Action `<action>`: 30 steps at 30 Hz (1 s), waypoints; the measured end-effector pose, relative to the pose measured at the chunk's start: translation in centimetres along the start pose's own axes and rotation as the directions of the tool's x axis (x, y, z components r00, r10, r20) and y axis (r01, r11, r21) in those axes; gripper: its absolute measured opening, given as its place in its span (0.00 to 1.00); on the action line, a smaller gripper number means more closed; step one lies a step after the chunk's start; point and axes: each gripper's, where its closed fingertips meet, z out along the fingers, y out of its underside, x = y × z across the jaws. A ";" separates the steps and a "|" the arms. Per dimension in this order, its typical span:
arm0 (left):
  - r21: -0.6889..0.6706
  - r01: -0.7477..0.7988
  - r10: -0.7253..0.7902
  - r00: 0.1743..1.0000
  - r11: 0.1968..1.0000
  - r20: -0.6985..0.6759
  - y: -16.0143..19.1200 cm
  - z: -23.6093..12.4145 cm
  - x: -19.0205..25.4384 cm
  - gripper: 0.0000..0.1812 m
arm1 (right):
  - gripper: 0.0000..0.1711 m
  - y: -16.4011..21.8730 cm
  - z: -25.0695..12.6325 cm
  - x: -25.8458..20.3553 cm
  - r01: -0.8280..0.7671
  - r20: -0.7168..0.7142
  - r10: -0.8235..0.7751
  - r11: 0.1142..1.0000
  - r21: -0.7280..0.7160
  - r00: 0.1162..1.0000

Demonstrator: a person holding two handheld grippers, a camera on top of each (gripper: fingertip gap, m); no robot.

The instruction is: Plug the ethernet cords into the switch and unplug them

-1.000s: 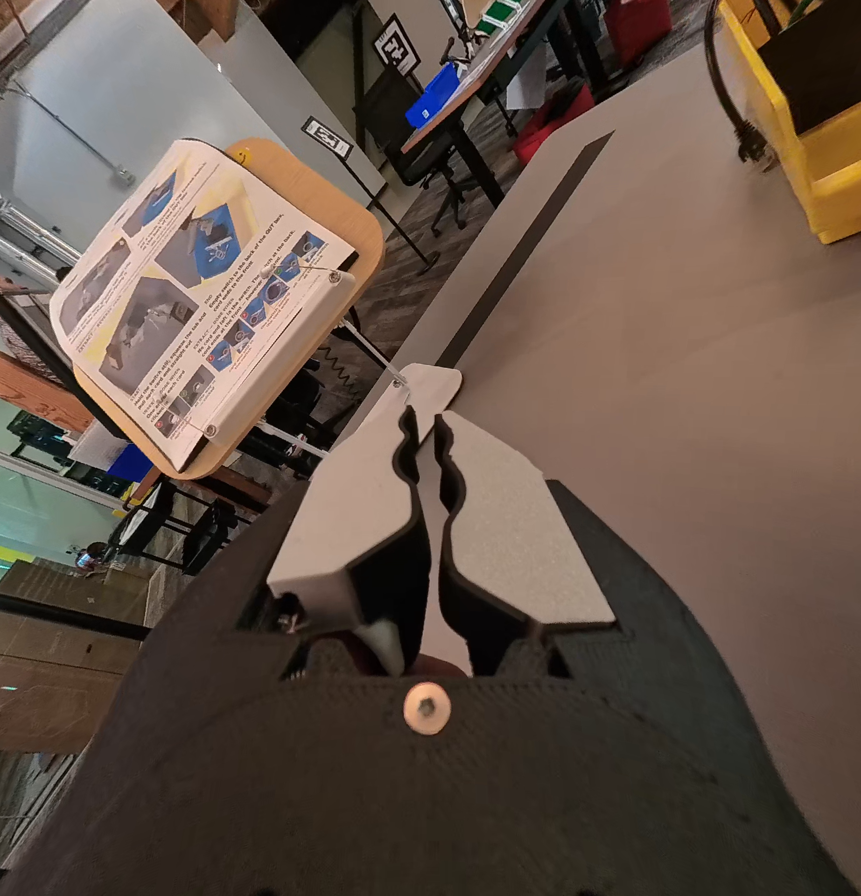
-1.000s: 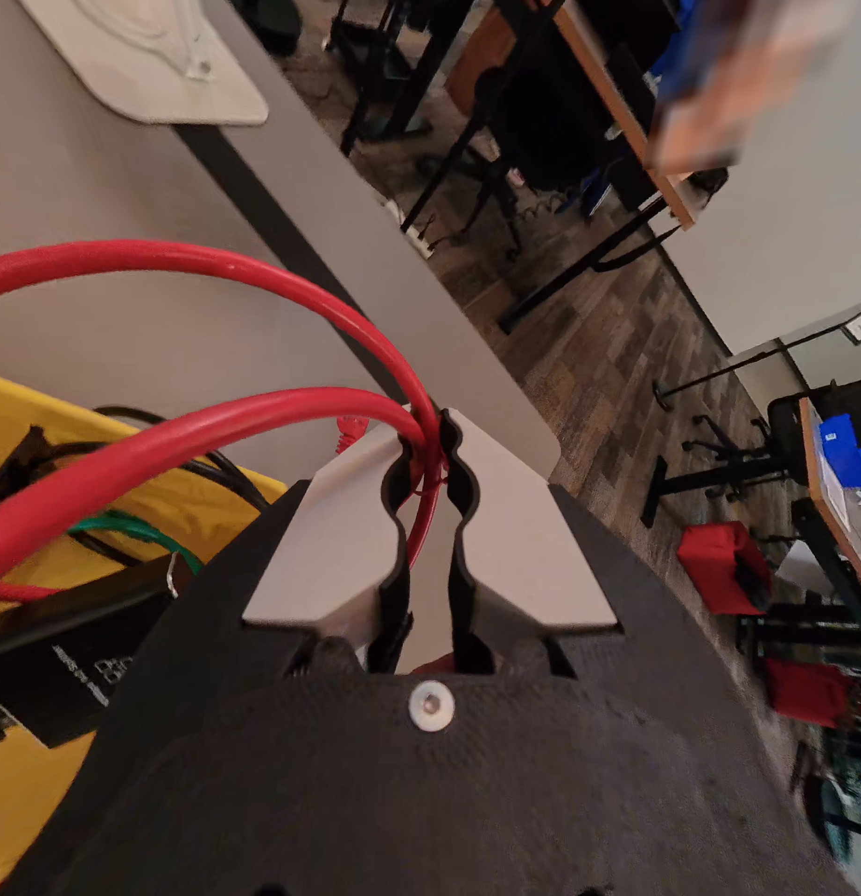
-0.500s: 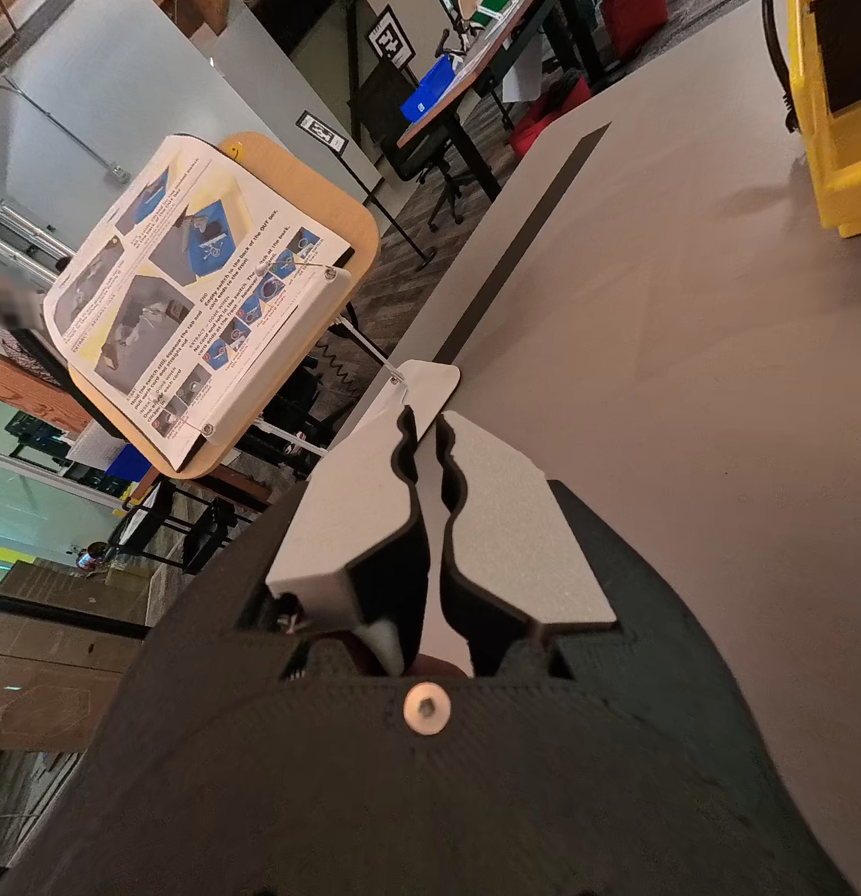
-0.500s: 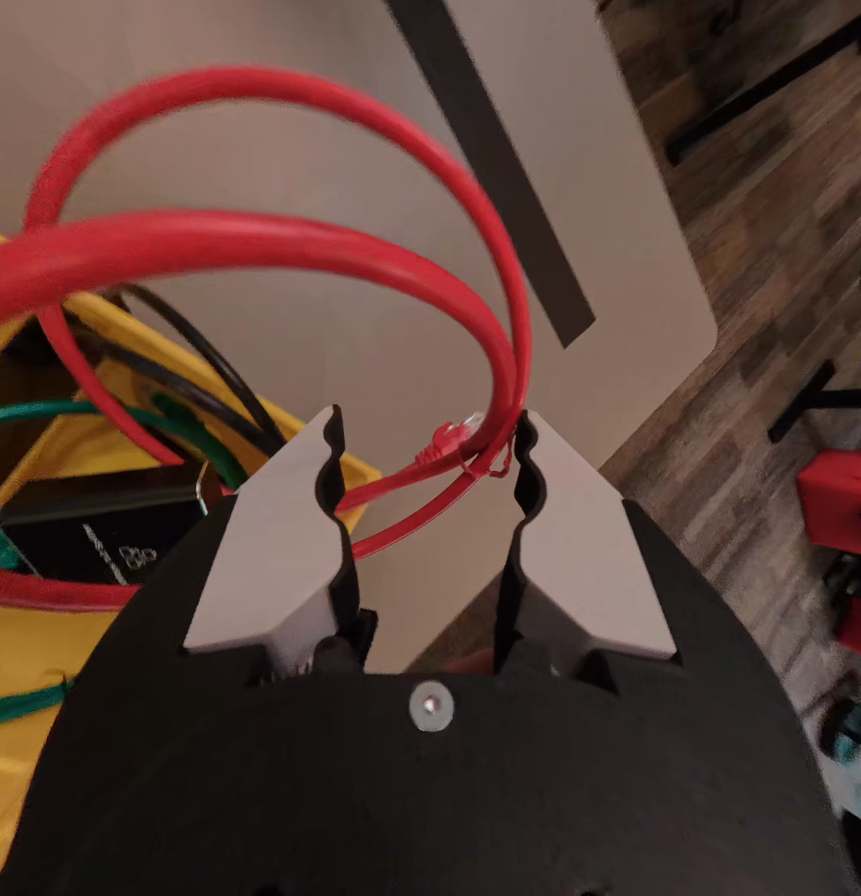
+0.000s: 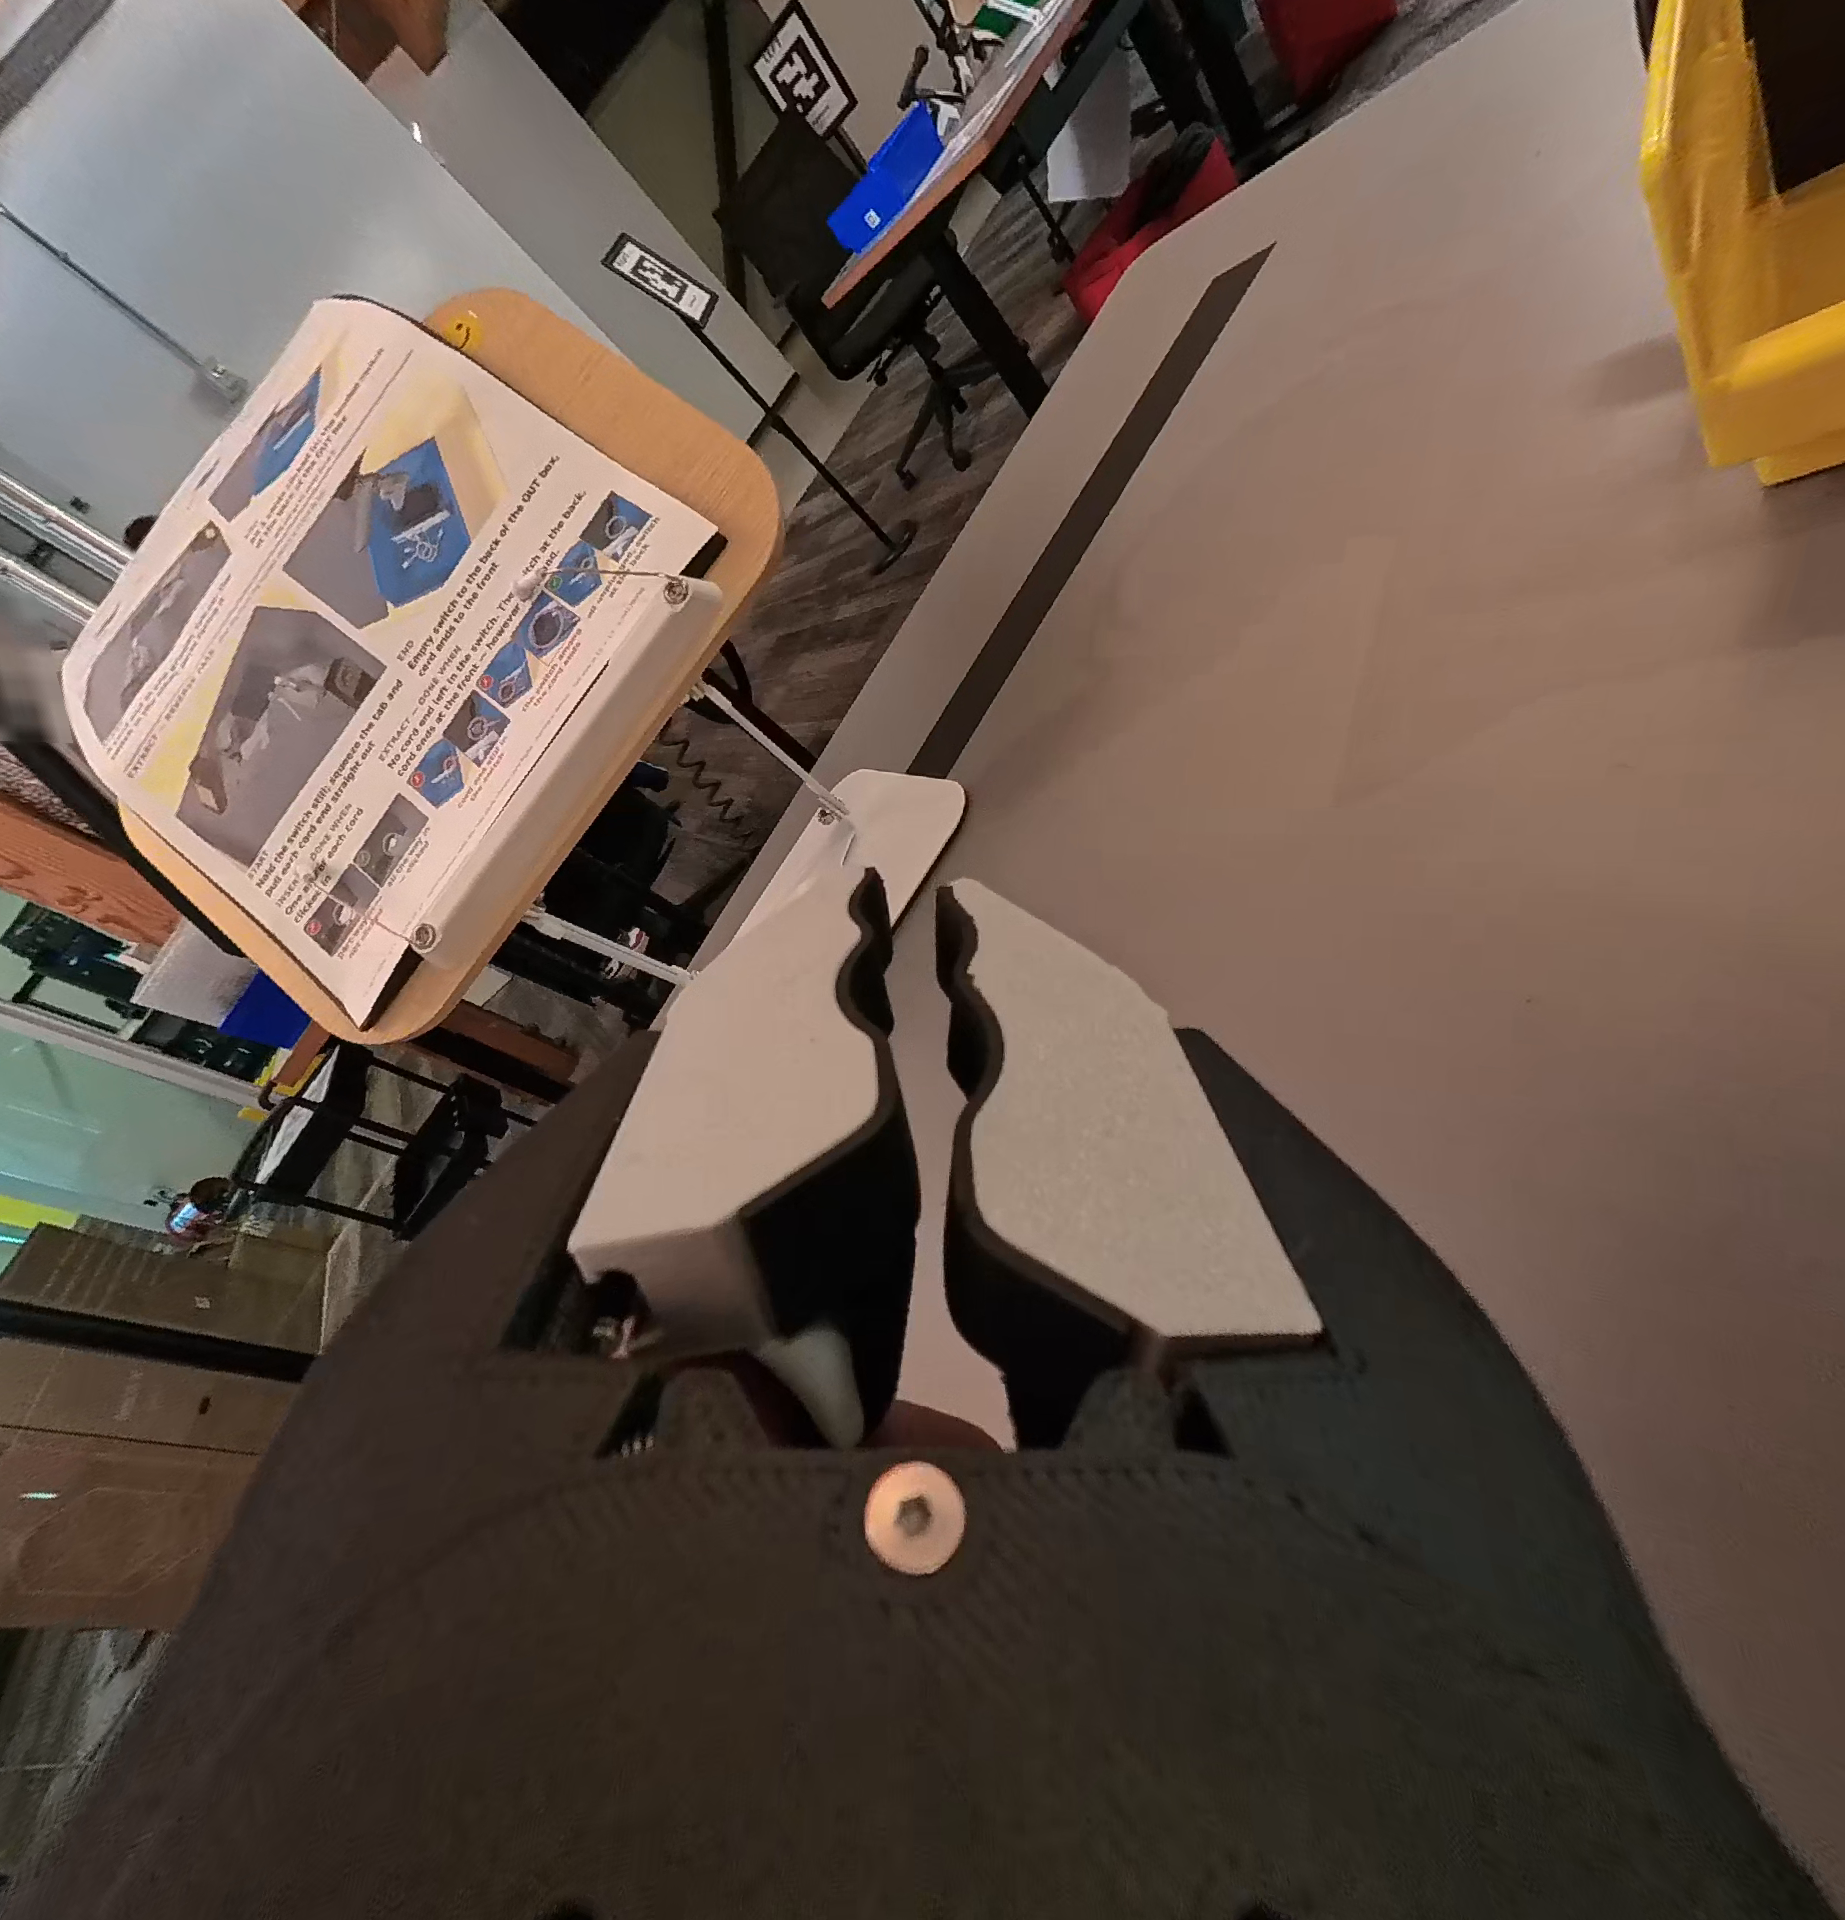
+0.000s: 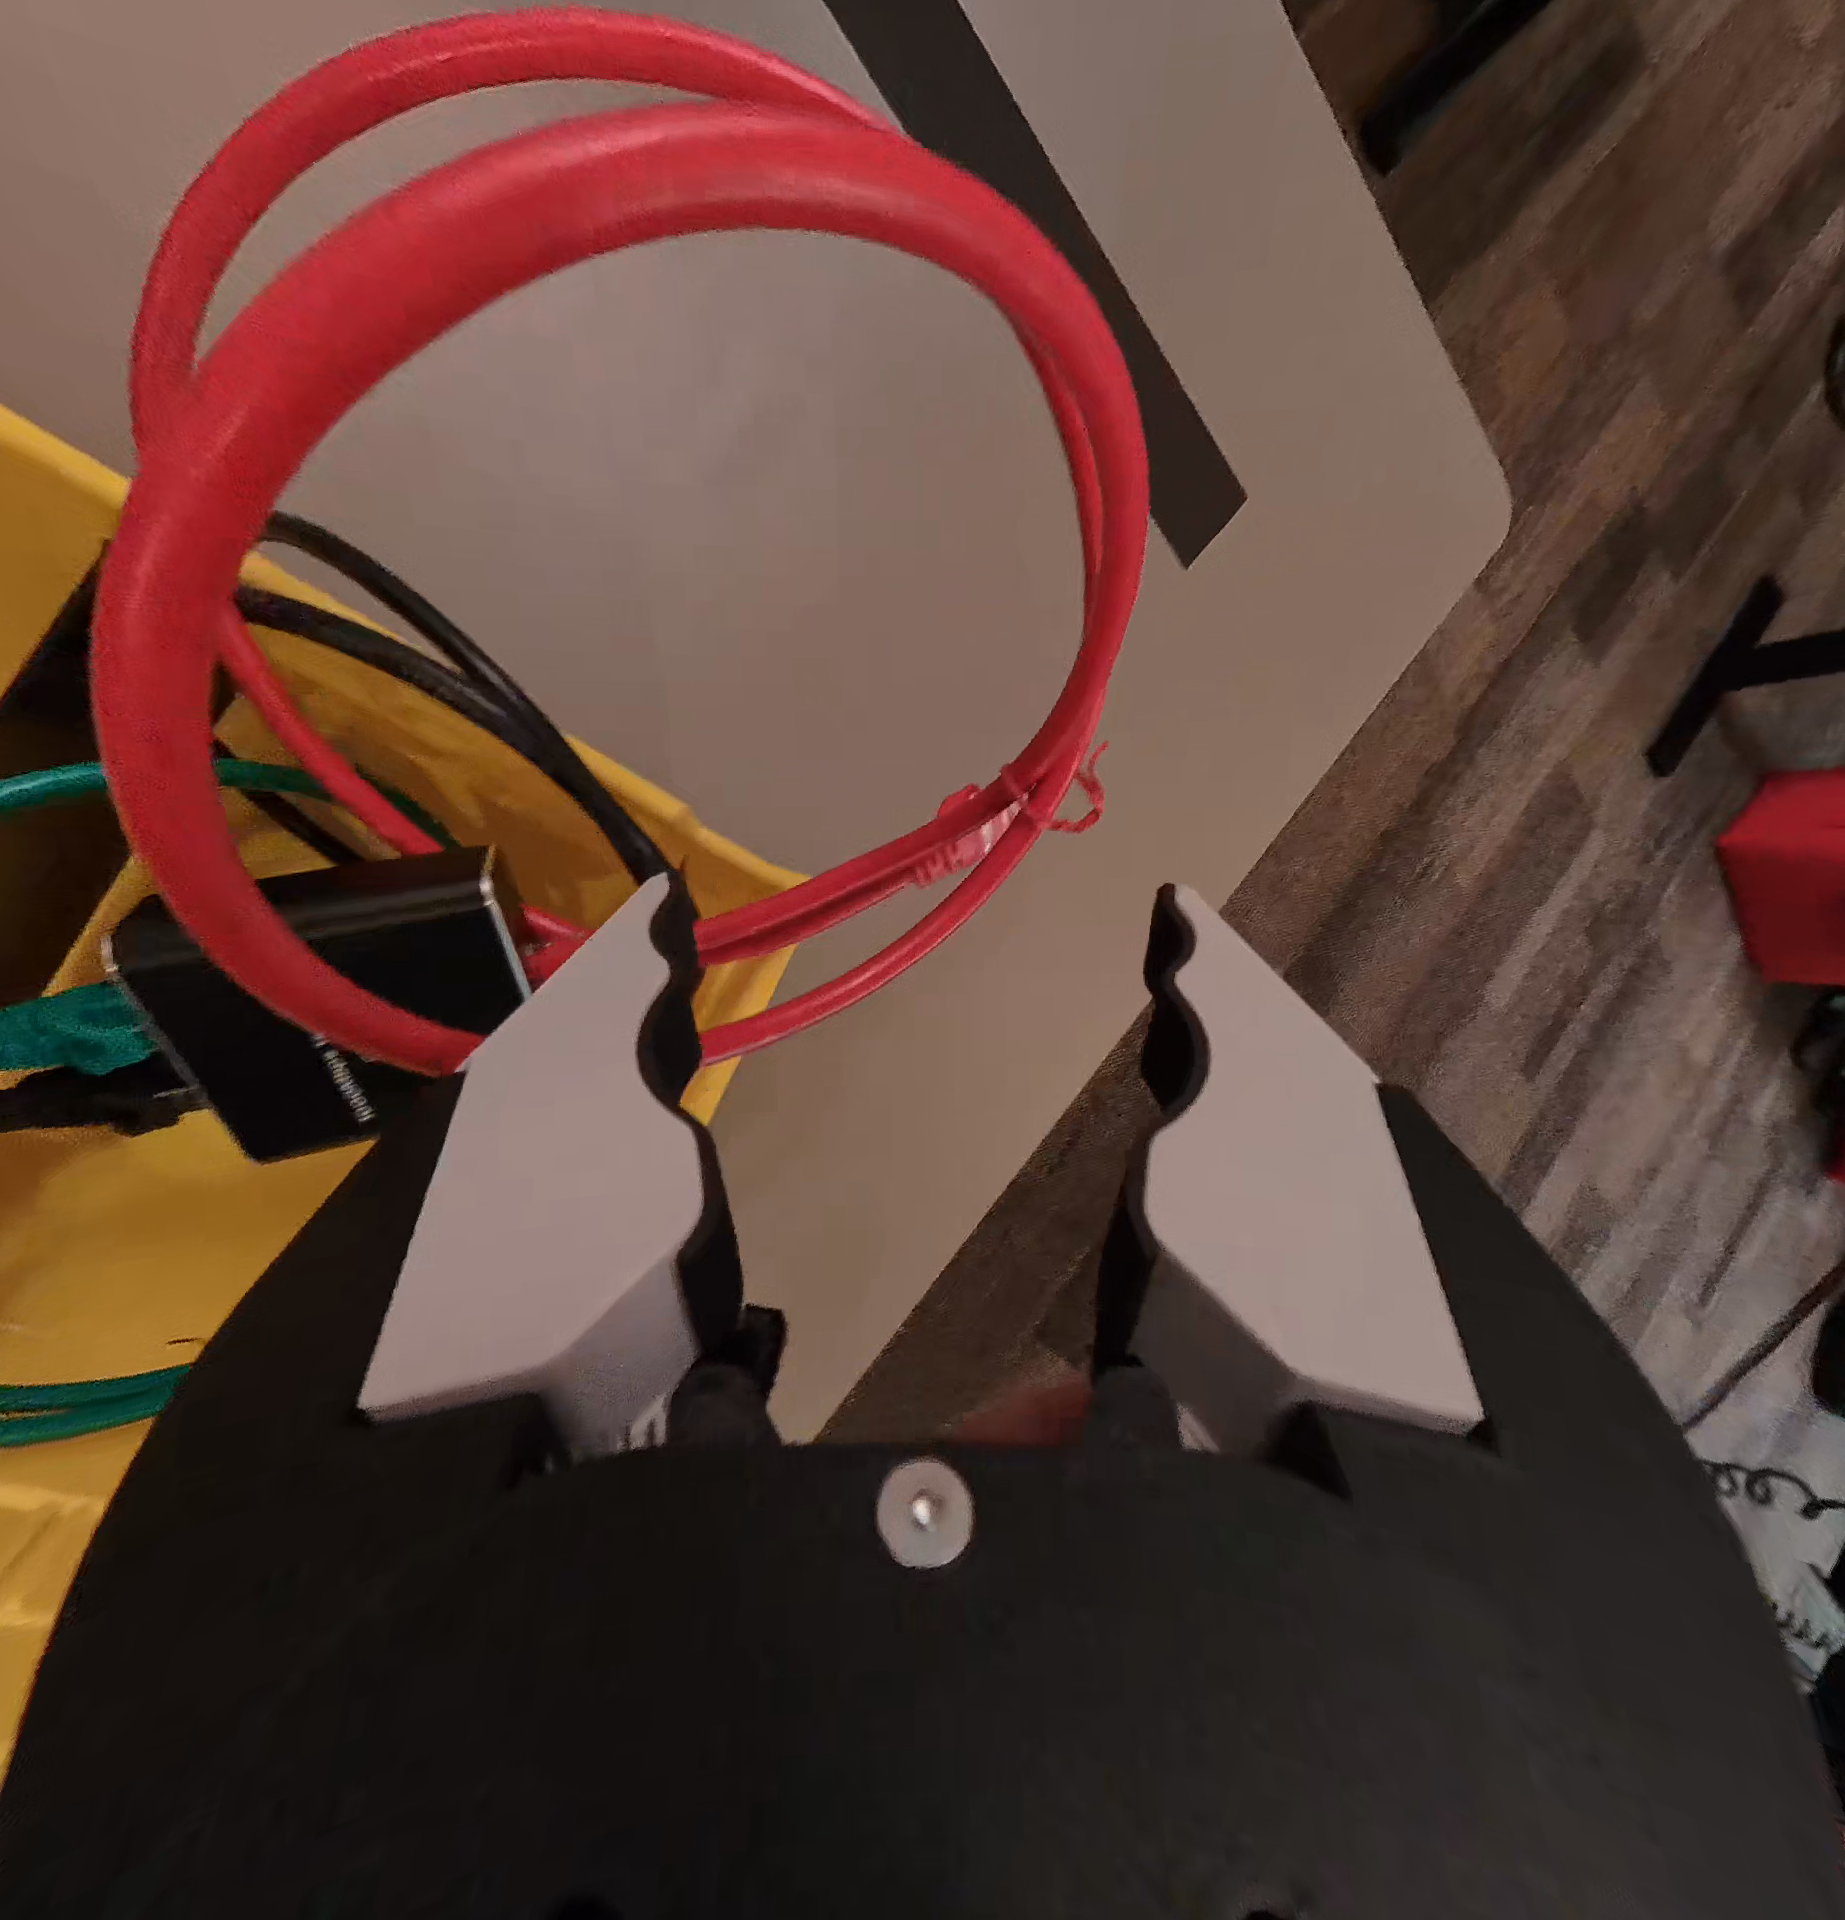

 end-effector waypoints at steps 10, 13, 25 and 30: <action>-0.060 0.025 -0.016 0.990 0.998 0.142 0.5 -2.8 -5.2 0.09 | 0.50 4.9 -3.6 -5.6 -0.228 0.069 0.225 0.972 0.048 0.972; -0.152 0.071 -0.037 0.976 0.986 0.217 2.6 -5.3 -8.2 0.14 | 0.45 7.8 -1.5 -6.8 -0.251 0.117 0.254 0.967 -0.040 0.960; -0.582 0.465 -0.192 0.862 0.667 0.469 20.9 -18.9 -14.2 0.48 | 0.03 6.6 3.8 -9.5 -0.253 0.352 0.256 0.966 -0.057 0.900; -0.551 0.648 -0.349 0.755 0.526 0.555 26.1 -21.3 -14.9 0.52 | 0.00 3.2 4.9 -10.9 -0.201 0.418 0.186 0.980 -0.008 0.889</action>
